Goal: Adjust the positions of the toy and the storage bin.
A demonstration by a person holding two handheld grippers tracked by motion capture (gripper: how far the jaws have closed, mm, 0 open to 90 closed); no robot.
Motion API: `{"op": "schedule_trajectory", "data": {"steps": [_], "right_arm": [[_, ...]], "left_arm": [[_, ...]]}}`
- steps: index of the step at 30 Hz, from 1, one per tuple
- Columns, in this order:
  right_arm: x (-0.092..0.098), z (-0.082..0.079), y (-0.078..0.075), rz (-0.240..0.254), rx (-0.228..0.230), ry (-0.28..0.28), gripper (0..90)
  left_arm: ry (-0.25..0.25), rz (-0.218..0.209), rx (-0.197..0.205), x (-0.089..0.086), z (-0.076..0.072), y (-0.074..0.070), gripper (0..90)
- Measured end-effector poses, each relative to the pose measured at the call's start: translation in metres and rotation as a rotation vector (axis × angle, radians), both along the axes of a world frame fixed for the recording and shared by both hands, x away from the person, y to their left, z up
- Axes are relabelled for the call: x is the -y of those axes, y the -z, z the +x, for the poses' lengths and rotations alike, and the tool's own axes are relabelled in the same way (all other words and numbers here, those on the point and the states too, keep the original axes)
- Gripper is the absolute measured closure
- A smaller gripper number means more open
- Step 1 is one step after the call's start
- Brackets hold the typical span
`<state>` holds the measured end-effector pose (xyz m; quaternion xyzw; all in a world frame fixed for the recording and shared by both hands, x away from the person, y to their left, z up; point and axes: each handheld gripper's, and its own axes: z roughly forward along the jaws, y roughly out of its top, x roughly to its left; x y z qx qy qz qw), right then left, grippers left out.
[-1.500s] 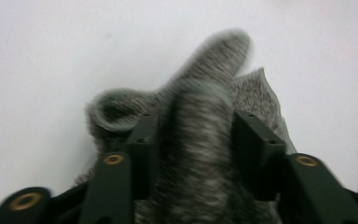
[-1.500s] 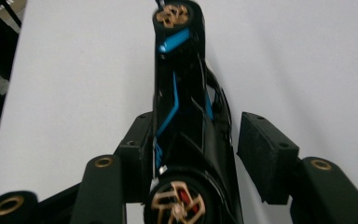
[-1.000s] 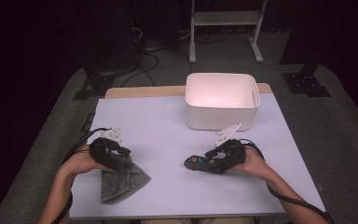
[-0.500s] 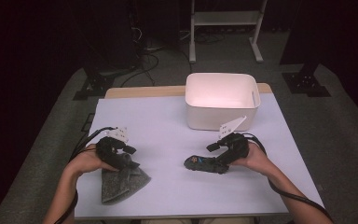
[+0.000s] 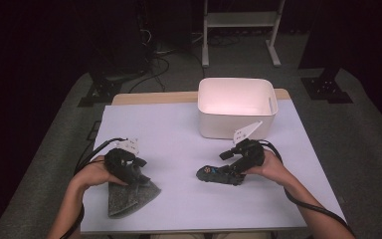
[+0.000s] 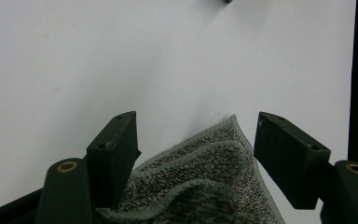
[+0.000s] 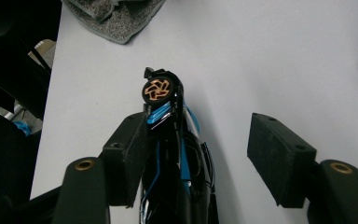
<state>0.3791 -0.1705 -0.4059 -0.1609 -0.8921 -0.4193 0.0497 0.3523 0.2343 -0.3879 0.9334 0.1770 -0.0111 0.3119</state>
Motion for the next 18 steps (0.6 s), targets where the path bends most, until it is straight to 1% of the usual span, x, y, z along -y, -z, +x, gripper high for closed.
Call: {"op": "schedule_trajectory", "data": {"steps": [2,6,9,10,11,18], "right_arm": [[0.000,0.001,0.002,-0.005,-0.005,0.005,37.2],[0.001,0.002,0.003,0.004,-0.023,0.008,37.2],[0.001,0.002,0.004,0.008,-0.048,0.009,37.4],[0.001,0.002,0.004,0.008,-0.048,0.009,37.4],[0.000,0.001,0.005,0.010,-0.063,0.004,37.3],[-0.005,-0.008,0.007,0.000,-0.058,-0.025,35.3]], "left_arm": [[0.003,0.005,0.000,0.000,0.000,0.001,29.5],[0.006,0.007,-0.014,0.001,0.000,0.004,28.9],[0.006,0.011,-0.017,0.001,0.000,0.004,28.6],[0.009,0.010,-0.019,0.002,0.000,0.004,28.6],[0.012,0.012,-0.022,0.003,0.000,0.004,28.5],[0.019,0.014,-0.028,0.004,-0.001,0.005,28.3]]}}
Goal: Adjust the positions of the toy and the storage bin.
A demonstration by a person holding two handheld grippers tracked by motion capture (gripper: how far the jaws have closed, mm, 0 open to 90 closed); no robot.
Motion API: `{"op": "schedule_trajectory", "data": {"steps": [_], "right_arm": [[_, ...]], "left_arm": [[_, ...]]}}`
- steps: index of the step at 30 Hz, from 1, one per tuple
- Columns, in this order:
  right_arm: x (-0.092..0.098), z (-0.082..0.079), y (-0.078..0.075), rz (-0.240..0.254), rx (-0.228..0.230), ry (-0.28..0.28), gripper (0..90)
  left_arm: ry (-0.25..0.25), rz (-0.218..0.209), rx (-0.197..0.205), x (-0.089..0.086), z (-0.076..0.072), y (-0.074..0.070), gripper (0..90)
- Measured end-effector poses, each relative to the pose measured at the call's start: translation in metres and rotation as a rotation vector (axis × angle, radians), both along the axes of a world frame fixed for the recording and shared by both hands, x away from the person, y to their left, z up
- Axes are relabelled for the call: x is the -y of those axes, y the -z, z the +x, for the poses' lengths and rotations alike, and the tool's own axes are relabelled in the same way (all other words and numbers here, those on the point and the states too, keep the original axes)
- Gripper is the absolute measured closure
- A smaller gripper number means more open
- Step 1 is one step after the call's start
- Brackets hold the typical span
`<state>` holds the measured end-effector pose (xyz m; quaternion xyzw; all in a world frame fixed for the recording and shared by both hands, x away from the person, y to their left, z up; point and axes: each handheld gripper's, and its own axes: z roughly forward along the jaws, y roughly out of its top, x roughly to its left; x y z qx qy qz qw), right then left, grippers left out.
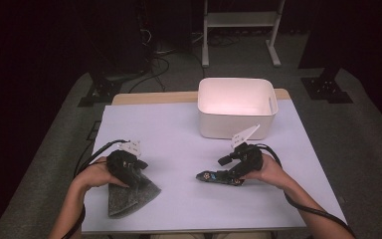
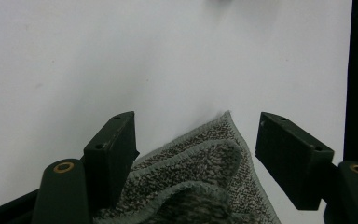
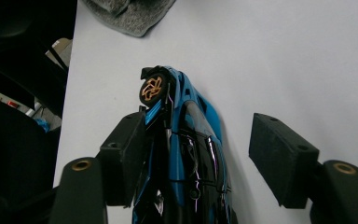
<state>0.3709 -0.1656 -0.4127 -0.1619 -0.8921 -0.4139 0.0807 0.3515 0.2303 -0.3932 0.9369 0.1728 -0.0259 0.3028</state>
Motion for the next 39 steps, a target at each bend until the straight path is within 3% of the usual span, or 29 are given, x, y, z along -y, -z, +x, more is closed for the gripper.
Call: {"op": "schedule_trajectory", "data": {"steps": [7,8,13,15,22,26,31,37,39], "right_arm": [[-0.009,-0.012,0.005,-0.020,0.029,-0.032,34.0],[-0.010,-0.020,0.008,-0.017,0.056,-0.032,34.1],[-0.015,-0.031,0.017,-0.045,0.077,-0.058,32.7],[-0.017,-0.042,0.022,-0.077,0.127,-0.057,31.5],[-0.012,-0.046,0.025,-0.060,0.146,-0.051,31.1],[-0.011,-0.051,0.027,-0.057,0.194,-0.047,31.0],[-0.010,-0.056,0.027,-0.068,0.219,-0.044,31.0],[-0.007,-0.058,0.027,-0.058,0.212,-0.049,34.8],[-0.006,-0.058,0.027,-0.050,0.190,-0.042,33.1]], "left_arm": [[-0.002,0.001,-0.001,0.000,-0.001,0.001,28.3],[-0.001,0.002,0.000,-0.001,-0.002,0.001,28.3],[-0.004,0.002,0.000,-0.002,-0.003,0.000,28.2],[-0.002,0.004,0.005,-0.002,-0.004,0.000,28.3],[0.005,0.000,0.014,0.001,-0.006,0.003,27.9],[-0.004,0.006,0.015,0.002,-0.008,0.008,26.9],[-0.013,0.011,0.025,0.004,-0.012,0.009,25.0],[-0.017,0.028,0.028,0.007,-0.015,0.015,21.4],[-0.019,0.024,0.035,0.007,-0.016,0.016,20.7]]}}
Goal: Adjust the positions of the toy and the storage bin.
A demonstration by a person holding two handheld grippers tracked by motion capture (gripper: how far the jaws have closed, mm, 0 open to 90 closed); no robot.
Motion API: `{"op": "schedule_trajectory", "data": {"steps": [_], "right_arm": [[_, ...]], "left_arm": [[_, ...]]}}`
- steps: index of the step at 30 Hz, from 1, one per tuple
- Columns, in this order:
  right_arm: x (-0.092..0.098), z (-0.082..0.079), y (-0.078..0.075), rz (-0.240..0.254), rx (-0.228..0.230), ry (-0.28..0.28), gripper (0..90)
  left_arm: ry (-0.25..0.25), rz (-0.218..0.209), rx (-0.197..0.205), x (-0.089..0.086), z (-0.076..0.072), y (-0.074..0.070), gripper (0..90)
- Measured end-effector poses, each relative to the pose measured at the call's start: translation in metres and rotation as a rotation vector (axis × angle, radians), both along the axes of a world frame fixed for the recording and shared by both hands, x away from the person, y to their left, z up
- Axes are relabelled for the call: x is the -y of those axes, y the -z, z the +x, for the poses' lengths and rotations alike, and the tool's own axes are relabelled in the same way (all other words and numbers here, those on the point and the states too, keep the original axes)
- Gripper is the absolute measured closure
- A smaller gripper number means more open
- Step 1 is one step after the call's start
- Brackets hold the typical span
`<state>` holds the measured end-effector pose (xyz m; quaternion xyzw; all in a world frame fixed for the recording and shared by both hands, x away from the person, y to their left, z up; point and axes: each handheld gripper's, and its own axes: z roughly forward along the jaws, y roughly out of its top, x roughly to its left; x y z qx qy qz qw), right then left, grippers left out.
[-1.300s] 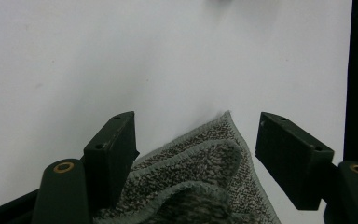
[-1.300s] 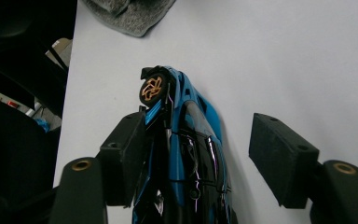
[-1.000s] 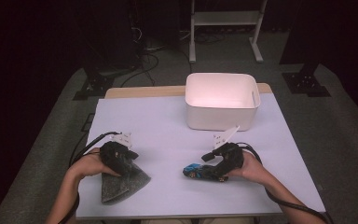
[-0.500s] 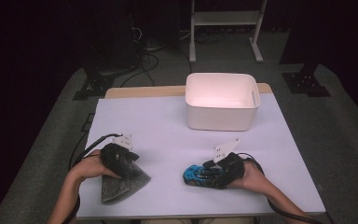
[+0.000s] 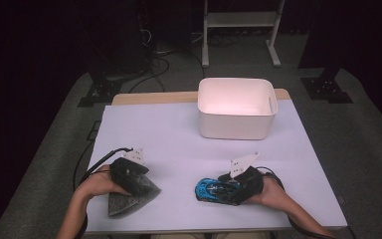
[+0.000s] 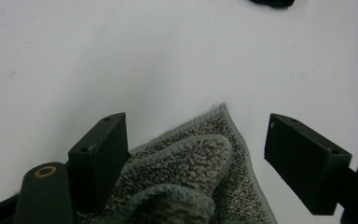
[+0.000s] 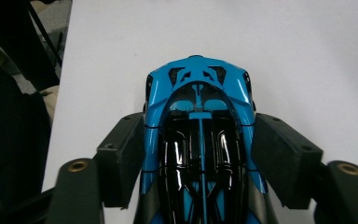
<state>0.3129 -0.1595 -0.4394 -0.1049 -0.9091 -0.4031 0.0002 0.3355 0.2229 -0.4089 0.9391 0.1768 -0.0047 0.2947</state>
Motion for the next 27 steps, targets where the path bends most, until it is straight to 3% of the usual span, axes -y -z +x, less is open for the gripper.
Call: {"op": "schedule_trajectory", "data": {"steps": [11,14,27], "right_arm": [[0.001,0.005,-0.003,-0.010,-0.030,0.025,24.6],[0.005,0.013,-0.006,-0.004,-0.052,0.036,24.4],[0.019,0.040,-0.026,-0.001,-0.062,0.082,21.0]], "left_arm": [[-0.014,-0.009,0.050,0.004,-0.007,0.001,17.7],[-0.023,-0.025,0.056,0.005,-0.008,0.002,16.7],[-0.061,-0.056,0.105,0.006,-0.011,0.002,10.7]]}}
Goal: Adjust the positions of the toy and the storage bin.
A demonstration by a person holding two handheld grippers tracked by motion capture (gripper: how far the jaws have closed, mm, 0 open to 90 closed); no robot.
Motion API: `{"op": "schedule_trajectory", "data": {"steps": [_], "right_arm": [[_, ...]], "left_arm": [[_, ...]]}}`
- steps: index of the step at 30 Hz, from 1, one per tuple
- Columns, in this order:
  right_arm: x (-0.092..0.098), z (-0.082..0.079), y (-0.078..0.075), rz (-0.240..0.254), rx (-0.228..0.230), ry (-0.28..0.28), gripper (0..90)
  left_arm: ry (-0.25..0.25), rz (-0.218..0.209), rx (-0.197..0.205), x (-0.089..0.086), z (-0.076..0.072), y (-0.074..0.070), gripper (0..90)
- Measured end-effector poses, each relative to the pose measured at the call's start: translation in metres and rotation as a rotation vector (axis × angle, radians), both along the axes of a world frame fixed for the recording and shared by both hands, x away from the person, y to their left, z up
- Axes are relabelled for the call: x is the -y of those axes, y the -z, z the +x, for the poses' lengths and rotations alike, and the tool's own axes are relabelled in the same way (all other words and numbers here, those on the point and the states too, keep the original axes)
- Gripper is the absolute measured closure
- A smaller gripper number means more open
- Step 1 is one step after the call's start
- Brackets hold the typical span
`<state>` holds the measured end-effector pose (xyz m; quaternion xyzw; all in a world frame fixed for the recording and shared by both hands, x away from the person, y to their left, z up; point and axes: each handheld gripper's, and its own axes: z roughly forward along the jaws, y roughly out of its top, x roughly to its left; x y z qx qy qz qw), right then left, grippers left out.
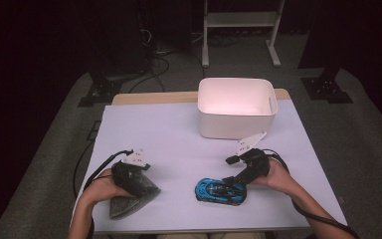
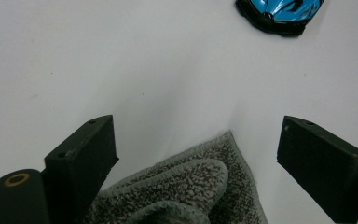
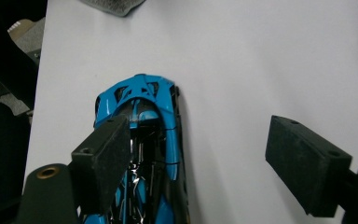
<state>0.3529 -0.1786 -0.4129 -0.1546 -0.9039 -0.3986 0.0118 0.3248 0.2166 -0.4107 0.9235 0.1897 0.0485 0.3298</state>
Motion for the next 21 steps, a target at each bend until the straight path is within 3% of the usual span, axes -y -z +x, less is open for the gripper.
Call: {"op": "schedule_trajectory", "data": {"steps": [4,8,9,11,21], "right_arm": [[0.005,0.008,-0.011,-0.004,0.000,0.005,19.7],[0.011,0.015,-0.024,-0.021,0.018,0.015,18.9],[0.012,0.017,-0.027,-0.020,0.021,0.020,18.9],[0.015,0.020,-0.033,-0.015,0.021,0.026,18.8],[0.014,0.029,-0.054,-0.044,0.033,-0.007,18.0]], "left_arm": [[-0.002,-0.018,0.011,0.001,-0.002,0.002,10.2],[-0.007,0.000,0.013,0.001,-0.002,0.002,9.3],[-0.016,-0.018,0.009,0.001,-0.003,0.002,9.3],[-0.014,-0.012,0.011,0.001,-0.003,0.002,9.3],[-0.005,-0.016,0.013,-0.002,-0.006,0.002,9.0]]}}
